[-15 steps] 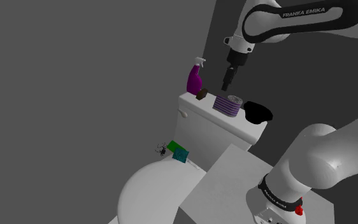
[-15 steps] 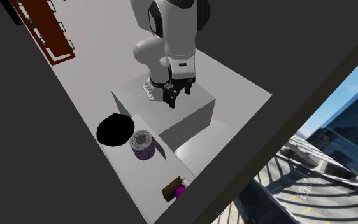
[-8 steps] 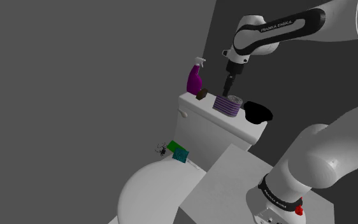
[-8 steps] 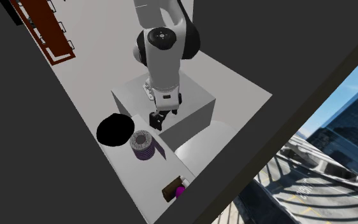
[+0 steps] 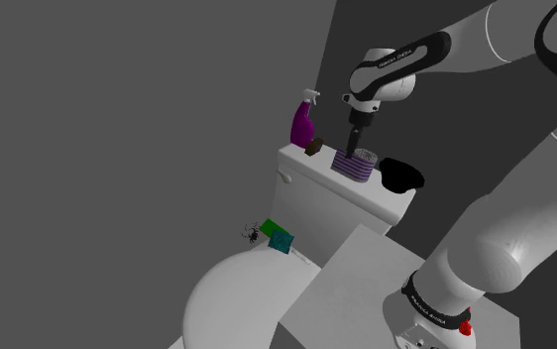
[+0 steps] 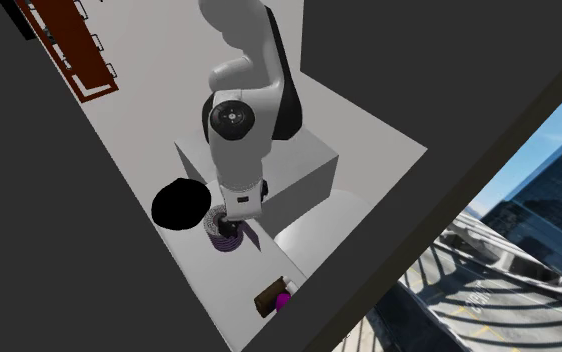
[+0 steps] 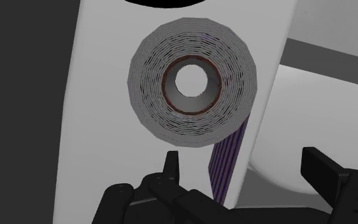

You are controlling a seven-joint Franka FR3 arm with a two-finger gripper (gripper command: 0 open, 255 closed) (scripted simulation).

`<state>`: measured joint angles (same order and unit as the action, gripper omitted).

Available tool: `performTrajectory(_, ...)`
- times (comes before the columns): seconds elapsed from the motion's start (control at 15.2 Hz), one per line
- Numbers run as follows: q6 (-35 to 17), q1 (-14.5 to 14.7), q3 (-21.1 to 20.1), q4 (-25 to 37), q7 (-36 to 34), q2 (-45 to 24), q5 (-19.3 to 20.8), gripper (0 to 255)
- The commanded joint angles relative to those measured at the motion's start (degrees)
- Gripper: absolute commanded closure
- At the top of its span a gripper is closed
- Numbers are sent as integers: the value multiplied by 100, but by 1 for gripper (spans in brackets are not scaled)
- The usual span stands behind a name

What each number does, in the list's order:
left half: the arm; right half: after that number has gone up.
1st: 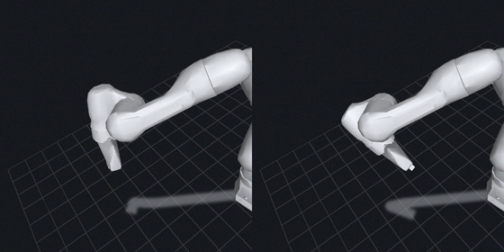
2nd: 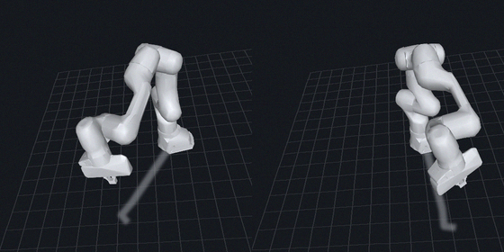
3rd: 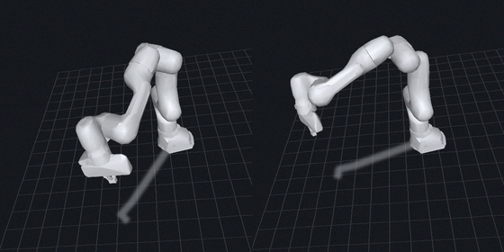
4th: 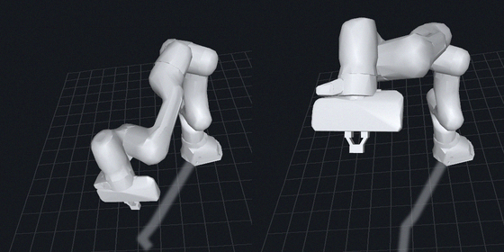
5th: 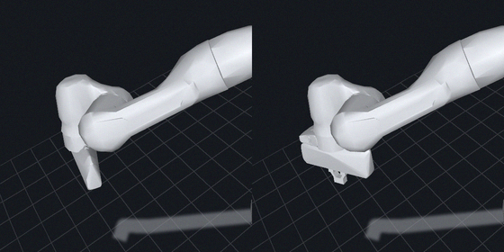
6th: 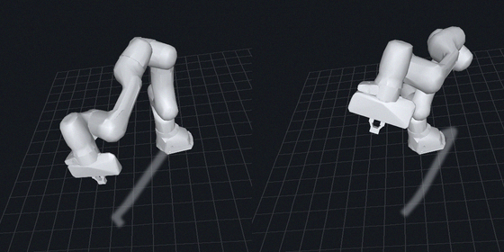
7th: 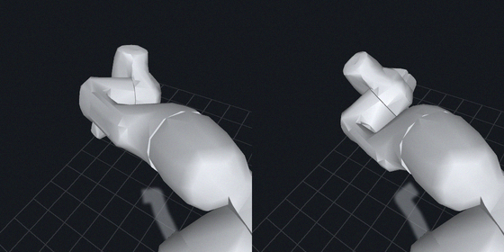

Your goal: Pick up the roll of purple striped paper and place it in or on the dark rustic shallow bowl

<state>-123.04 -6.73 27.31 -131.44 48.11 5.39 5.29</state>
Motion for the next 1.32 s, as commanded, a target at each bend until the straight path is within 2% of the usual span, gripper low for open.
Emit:
performTrajectory(0.0, -169, -9, 29, -55, 69, -125, -47, 0)
performTrajectory(0.33, -538, -14, 54, -236, 144, -331, -141, 0)
performTrajectory(0.79, -538, -15, 53, -236, 144, -331, -141, 0)
performTrajectory(0.86, -538, -15, 53, -237, 144, -331, -141, 255)
performTrajectory(1.25, -540, -14, 52, -237, 142, -333, -142, 255)
